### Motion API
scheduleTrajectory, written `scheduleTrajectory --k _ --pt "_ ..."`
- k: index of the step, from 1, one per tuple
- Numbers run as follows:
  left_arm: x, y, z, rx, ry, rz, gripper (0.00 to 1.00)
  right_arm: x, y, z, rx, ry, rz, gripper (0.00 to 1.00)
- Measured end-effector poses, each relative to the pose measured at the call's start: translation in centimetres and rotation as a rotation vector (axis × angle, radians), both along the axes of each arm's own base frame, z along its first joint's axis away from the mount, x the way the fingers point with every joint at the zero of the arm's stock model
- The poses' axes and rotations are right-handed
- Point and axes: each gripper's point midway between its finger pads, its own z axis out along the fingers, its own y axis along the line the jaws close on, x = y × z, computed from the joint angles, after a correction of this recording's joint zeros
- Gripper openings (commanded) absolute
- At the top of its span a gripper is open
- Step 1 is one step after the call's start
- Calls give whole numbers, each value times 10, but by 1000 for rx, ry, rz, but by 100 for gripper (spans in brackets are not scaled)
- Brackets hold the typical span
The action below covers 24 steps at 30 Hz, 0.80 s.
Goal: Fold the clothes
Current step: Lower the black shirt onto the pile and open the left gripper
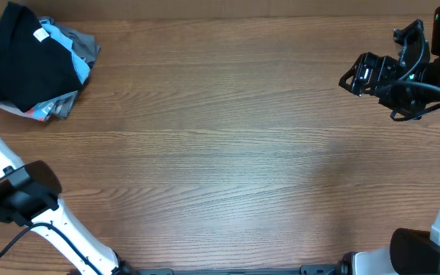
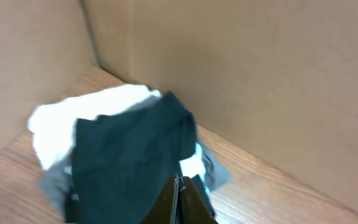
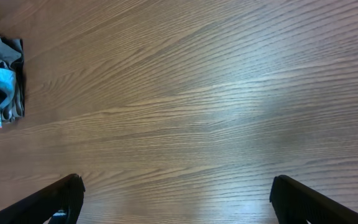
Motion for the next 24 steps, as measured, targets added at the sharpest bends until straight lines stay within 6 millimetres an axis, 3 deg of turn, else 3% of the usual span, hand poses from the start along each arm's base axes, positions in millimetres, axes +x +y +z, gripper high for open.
scheduleTrajectory --k 2,5,11,14,16,18,21,24 --pt "0 12 -9 -2 12 22 4 0 0 0 0 0 0 100" --pt "12 22 -41 -20 53 31 4 0 0 0 -1 0 1 100" --pt "35 44 -141 -69 193 50 7 0 0 0 -1 0 0 100" --pt "38 51 -195 -94 282 65 13 0 0 0 -1 0 0 100" --pt "37 52 -218 -110 323 66 15 0 0 0 -1 0 1 100" --pt "36 54 -236 -117 355 71 17 0 0 0 -1 0 0 100" --pt "35 54 -237 -116 358 73 19 0 0 0 0 0 -1 100" --pt "35 54 -237 -126 357 79 33 0 0 0 1 1 -3 100"
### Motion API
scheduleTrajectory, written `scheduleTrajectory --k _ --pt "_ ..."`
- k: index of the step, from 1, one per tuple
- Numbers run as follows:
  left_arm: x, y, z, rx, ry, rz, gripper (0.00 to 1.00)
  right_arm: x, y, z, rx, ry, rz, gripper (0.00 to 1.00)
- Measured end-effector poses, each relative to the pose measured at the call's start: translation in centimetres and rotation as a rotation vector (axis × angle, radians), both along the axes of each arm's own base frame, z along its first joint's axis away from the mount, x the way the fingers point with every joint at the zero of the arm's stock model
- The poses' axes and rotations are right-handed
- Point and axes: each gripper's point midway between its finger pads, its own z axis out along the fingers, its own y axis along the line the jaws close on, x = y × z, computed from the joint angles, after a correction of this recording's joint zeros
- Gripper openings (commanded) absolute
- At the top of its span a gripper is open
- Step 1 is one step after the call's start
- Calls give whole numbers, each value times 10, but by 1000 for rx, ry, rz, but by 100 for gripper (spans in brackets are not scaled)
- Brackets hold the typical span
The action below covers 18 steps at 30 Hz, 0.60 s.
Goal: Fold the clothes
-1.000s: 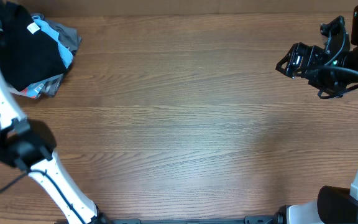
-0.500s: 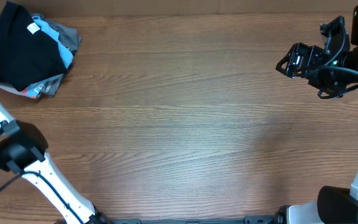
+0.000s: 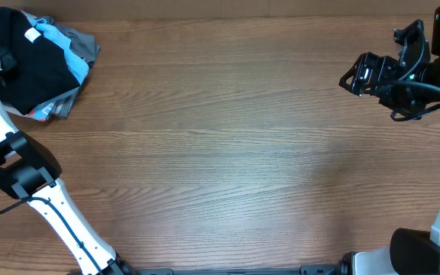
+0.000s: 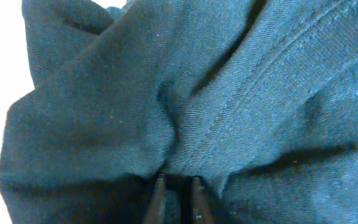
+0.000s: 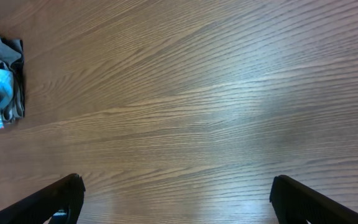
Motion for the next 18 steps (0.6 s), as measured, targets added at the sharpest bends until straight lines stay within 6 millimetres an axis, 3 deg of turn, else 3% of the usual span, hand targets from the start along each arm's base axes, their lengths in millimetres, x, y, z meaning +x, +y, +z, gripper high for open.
scheduleTrajectory --k 5,7,8,9,10,14,17,18 --pt "0 -6 22 -31 -42 22 39 0 0 0 2 1 -4 97" --pt "-3 -10 43 -39 -72 30 54 0 0 0 4 3 -10 96" --pt "-4 -13 57 -42 -93 32 71 0 0 0 4 3 -10 96" --pt "-6 -16 74 -42 -121 27 93 0 0 0 5 5 -12 97" --pt "-8 -22 96 -45 -159 25 100 0 0 0 6 4 -13 97" --pt "-29 -53 188 -46 -298 -29 100 -4 0 4 2 -9 -18 99" --pt "-61 -88 260 -55 -397 -85 100 -13 0 15 -9 -46 -23 100" --pt "-71 -101 272 -82 -410 -98 100 -19 0 23 -13 -72 -25 100"
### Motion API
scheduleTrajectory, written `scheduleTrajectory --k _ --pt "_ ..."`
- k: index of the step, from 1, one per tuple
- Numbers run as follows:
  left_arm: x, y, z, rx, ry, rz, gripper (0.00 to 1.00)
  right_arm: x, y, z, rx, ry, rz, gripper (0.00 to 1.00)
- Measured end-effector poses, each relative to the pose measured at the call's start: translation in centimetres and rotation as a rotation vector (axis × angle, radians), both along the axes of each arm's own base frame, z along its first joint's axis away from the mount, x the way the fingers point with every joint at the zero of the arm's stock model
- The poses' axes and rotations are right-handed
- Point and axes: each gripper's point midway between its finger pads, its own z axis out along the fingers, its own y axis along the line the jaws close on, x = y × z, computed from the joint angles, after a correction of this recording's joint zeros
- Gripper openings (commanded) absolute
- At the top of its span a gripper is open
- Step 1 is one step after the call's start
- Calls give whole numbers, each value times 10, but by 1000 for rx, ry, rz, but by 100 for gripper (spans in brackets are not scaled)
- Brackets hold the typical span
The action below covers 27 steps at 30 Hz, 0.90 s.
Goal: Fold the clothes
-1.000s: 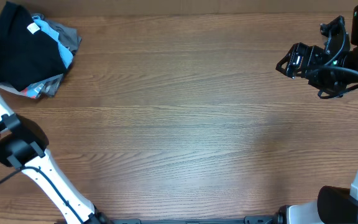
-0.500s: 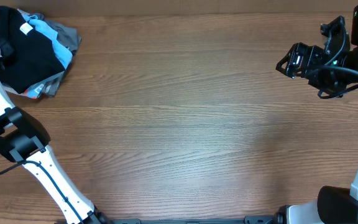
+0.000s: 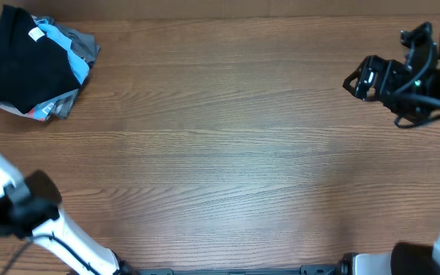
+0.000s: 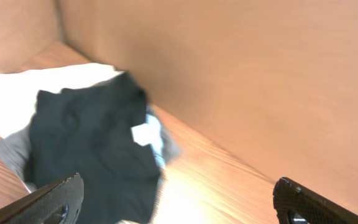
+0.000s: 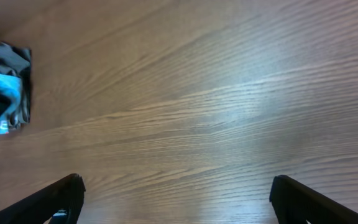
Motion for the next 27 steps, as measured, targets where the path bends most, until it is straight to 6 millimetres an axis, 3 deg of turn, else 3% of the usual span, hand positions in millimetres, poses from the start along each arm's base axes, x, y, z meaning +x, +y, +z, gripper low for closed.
scheduleTrajectory --k 2,5,10,14,17,22,27 --pt "-24 -23 34 -10 -48 -25 100 -10 0 11 -8 -41 -2 100" --pt "-61 -64 59 -89 -59 -91 100 -36 3 38 -21 -144 -3 100" --pt "-115 -126 82 -187 -58 -226 100 -94 12 83 -34 -347 4 100" --pt "-163 -169 97 -169 -69 -330 100 -146 19 100 -45 -484 9 100" --pt "-194 -196 122 -85 -149 -391 100 -182 24 95 -50 -539 10 100" --pt "-267 -246 154 58 -287 -449 100 -207 27 66 -33 -516 -7 100" --pt "-344 -301 145 137 -363 -518 100 -211 27 45 -17 -484 -23 100"
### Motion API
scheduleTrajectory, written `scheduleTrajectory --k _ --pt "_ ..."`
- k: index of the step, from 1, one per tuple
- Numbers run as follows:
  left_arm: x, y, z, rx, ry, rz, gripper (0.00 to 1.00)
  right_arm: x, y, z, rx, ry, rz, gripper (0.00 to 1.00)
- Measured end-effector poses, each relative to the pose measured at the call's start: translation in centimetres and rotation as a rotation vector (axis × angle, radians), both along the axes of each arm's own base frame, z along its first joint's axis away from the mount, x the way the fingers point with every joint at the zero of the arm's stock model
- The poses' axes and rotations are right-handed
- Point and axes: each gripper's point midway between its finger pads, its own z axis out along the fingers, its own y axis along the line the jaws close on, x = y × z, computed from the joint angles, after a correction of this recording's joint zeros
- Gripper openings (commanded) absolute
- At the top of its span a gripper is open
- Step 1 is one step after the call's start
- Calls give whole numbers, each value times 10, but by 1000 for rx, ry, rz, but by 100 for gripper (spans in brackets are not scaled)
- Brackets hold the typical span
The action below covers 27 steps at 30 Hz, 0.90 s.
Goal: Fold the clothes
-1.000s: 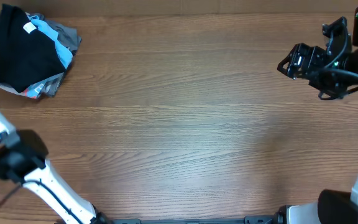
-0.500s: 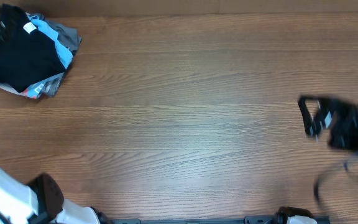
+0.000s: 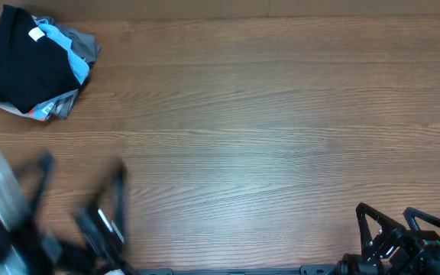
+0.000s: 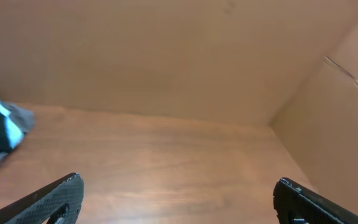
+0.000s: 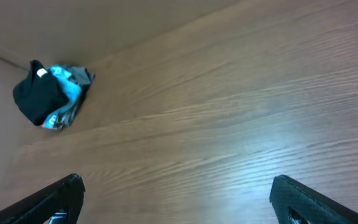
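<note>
A pile of clothes (image 3: 29, 65) sits in the table's far left corner, a folded black garment on top of blue, grey and white pieces. It shows small in the right wrist view (image 5: 48, 93) and at the left edge of the left wrist view. My left gripper (image 3: 81, 169) is blurred at the near left, open and empty, with bare table between its fingers (image 4: 179, 180). My right gripper (image 3: 386, 214) stands open and empty at the near right edge, also over bare wood (image 5: 178, 178).
Brown cardboard walls (image 4: 166, 56) close the table's far side and its corners. The wooden table (image 3: 243, 137) stretches between the pile and both grippers.
My left gripper was open close to the pile at the far left and is now at the near left. My right gripper has gone from the far right to the near right edge. The pile is unchanged.
My left gripper was shut on the black garment over the pile. Then it sat low on the black fabric, jaws nearly closed. Then it was open and clear of the pile, the black garment lying on top. Now both arms are back at the near edge.
</note>
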Motion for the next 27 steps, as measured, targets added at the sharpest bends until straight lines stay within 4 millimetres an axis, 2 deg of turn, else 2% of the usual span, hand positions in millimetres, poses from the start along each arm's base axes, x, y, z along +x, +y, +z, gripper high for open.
scheduleTrajectory --k 3,6,9,12,16,20,23,27 --pt "-45 -28 -21 20 -34 -44 100 -3 0 7 6 -62 -9 100" --pt "-81 -50 -42 30 -66 -94 100 -7 1 20 14 -143 -18 100" --pt "-105 -67 -55 29 -88 -186 100 -12 2 30 26 -205 -26 100" --pt "-119 -72 -59 40 -96 -312 100 -14 6 31 52 -208 -12 100" --pt "-142 -66 -63 48 -91 -496 100 -18 17 32 95 -199 43 100" --pt "-155 -44 -70 60 -72 -525 100 -16 19 39 102 -230 54 100" --pt "-151 -26 -75 66 -55 -441 100 -10 13 49 85 -276 25 100" --pt "-134 -5 -81 89 -24 -293 100 -6 3 51 67 -289 -35 100"
